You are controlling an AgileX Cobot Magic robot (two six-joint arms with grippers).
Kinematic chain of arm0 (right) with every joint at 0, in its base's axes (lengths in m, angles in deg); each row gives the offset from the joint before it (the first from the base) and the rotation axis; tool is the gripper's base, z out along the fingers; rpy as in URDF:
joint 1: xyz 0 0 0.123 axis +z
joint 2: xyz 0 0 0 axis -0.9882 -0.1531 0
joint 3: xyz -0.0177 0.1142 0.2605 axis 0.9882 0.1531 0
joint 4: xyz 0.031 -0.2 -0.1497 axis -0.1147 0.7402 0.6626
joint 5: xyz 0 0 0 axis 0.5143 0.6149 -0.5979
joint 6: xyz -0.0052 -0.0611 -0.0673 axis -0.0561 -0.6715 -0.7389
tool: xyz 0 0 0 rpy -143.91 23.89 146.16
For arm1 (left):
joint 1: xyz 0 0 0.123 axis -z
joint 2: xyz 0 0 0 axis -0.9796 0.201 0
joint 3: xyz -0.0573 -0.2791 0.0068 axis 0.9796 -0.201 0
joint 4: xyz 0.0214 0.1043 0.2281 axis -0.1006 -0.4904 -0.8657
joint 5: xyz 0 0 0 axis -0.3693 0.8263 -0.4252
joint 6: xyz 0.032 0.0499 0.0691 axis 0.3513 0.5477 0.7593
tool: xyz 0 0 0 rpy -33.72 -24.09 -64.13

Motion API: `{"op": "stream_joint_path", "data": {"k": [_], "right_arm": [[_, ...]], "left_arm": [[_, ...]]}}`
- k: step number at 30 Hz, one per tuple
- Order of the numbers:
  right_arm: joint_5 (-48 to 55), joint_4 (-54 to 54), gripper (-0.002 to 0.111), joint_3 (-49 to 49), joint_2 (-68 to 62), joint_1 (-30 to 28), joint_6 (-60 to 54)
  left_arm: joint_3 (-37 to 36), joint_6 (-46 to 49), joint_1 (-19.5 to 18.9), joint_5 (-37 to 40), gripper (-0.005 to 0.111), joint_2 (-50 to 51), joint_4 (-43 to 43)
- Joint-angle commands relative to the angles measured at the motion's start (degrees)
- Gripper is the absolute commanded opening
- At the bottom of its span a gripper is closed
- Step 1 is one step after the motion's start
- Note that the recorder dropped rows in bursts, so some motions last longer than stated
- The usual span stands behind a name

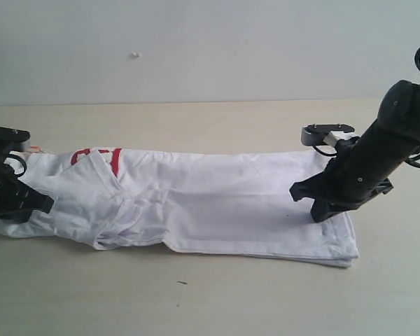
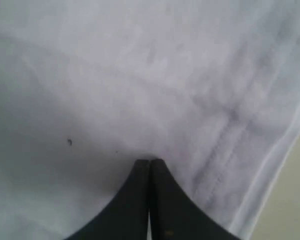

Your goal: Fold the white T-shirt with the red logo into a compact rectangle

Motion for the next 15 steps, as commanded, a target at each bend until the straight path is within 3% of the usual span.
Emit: {"op": "stream_joint_path", "data": {"k": [1,10,15], "right_arm": [[1.6,3.0,0.0,2.5,1.5,0.4,0.4],[-4.1,8.4,0.0,2.5,9.4,0.4,4.3],[-5.3,10.6,0.0,2.5,9.7,0.4,8.0]], "left_arm": [[0.1,-0.7,-0.1,5.0,0.0,0.3,0.6],[0.1,-3.6,-0.3,18.1,0.0,0.2,-6.4],[0.1,-3.6,-0.3,16.9,0.0,-3.7,-6.3]]}}
